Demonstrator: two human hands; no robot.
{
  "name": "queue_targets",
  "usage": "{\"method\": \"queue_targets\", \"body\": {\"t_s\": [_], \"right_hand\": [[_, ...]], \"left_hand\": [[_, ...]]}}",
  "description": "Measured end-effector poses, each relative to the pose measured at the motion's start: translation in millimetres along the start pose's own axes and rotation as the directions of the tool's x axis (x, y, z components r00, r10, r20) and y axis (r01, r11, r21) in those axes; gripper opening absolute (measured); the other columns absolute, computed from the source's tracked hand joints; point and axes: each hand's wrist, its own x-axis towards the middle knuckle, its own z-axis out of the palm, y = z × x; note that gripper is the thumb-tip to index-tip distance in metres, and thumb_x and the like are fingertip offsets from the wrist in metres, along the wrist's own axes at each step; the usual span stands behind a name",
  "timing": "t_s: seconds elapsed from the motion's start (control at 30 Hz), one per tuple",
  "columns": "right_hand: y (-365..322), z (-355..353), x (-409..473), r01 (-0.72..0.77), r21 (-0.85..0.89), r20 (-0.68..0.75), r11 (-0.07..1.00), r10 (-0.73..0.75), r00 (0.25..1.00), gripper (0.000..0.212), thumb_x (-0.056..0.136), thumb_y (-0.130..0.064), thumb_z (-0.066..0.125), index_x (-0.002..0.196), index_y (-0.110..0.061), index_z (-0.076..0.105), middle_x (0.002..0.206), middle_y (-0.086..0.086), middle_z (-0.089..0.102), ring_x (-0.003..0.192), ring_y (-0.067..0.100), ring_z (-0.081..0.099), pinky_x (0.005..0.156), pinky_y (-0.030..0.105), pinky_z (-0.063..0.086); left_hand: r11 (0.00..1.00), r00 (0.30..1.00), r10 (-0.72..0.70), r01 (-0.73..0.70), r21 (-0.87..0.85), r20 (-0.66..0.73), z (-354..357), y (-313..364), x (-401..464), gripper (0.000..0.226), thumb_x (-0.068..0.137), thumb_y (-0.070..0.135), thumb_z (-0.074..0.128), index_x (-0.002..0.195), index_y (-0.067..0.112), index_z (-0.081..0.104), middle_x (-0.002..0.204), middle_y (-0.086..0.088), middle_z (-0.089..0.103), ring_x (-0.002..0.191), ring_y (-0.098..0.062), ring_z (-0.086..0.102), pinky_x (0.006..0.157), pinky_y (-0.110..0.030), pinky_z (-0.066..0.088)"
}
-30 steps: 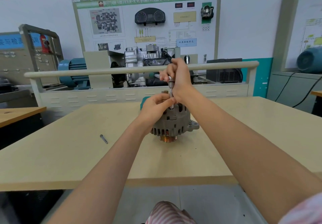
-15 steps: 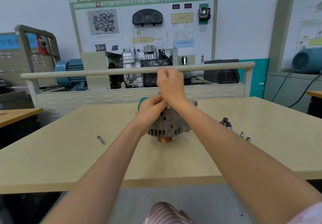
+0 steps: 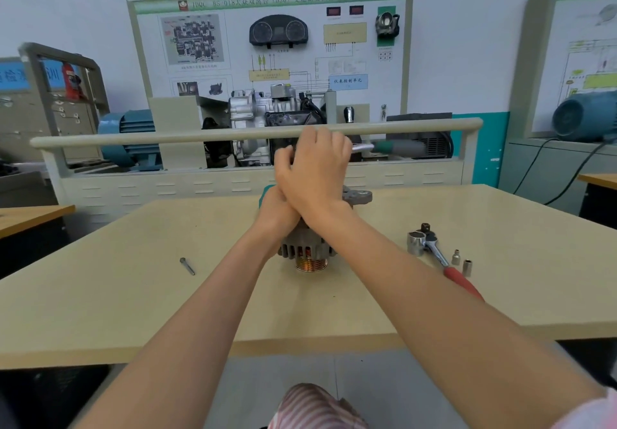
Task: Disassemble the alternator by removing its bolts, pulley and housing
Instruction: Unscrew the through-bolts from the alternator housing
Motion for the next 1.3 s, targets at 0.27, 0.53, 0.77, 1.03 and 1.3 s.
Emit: {"method": "queue_targets", "body": {"t_s": [0.27, 0.53, 0.77, 1.03, 1.3], "right_hand": [[13, -8, 36, -0.573, 0.815, 0.533, 0.086, 0.277, 0.799, 0.051, 0.091, -0.011, 0.035, 0.039, -0.014, 0.032, 0.036, -0.002, 0.032, 0.041, 0.015, 0.034, 0.059, 0.027, 0.041], [11, -3, 6, -0.099, 0.365, 0.107, 0.926, 0.064, 0.992, 0.029, 0.086, -0.016, 0.045, 0.063, -0.002, 0.056, 0.065, 0.009, 0.054, 0.066, 0.017, 0.046, 0.073, 0.029, 0.038], [9, -8, 13, -0.038, 0.318, 0.13, 0.947, -0.004, 0.991, 0.037, 0.085, -0.016, 0.047, 0.049, -0.009, 0.04, 0.05, 0.0, 0.039, 0.064, 0.023, 0.039, 0.068, 0.033, 0.031], [19, -9, 37, -0.59, 0.801, 0.565, 0.105, 0.193, 0.802, 0.071, 0.098, -0.025, 0.025, 0.031, -0.013, 0.042, 0.034, -0.002, 0.041, 0.044, 0.012, 0.045, 0.077, 0.029, 0.044], [11, -2, 0, 0.085, 0.311, -0.086, 0.946, -0.061, 0.994, 0.031, 0.086, -0.016, 0.041, 0.064, -0.004, 0.058, 0.063, 0.004, 0.054, 0.066, 0.015, 0.045, 0.07, 0.03, 0.037]], "left_hand": [[0.991, 0.99, 0.076, -0.062, -0.122, 0.117, -4, -1, -6, 0.018, 0.094, 0.025, 0.056, 0.089, 0.036, 0.069, 0.082, 0.016, 0.071, 0.068, 0.012, 0.06, 0.054, -0.003, 0.041], [0.993, 0.998, 0.045, -0.04, -0.11, 0.04, -4, -1, -4, 0.028, 0.087, 0.001, 0.058, 0.067, 0.019, 0.064, 0.05, 0.015, 0.063, 0.047, 0.008, 0.056, 0.043, -0.007, 0.04], [0.994, 0.998, 0.042, -0.037, -0.105, 0.042, -2, 0, -6, 0.03, 0.088, 0.003, 0.055, 0.066, 0.023, 0.061, 0.049, 0.017, 0.062, 0.048, 0.009, 0.056, 0.043, -0.006, 0.038], [0.986, 0.983, 0.098, -0.075, -0.146, 0.157, -6, 0, -7, 0.02, 0.093, 0.026, 0.057, 0.085, 0.038, 0.071, 0.077, 0.018, 0.072, 0.068, 0.011, 0.062, 0.053, -0.003, 0.041], [0.997, 0.998, 0.049, -0.046, -0.061, 0.041, -4, -6, -3, 0.033, 0.089, 0.002, 0.053, 0.064, 0.022, 0.062, 0.049, 0.016, 0.062, 0.05, 0.007, 0.056, 0.043, -0.006, 0.038]]}}
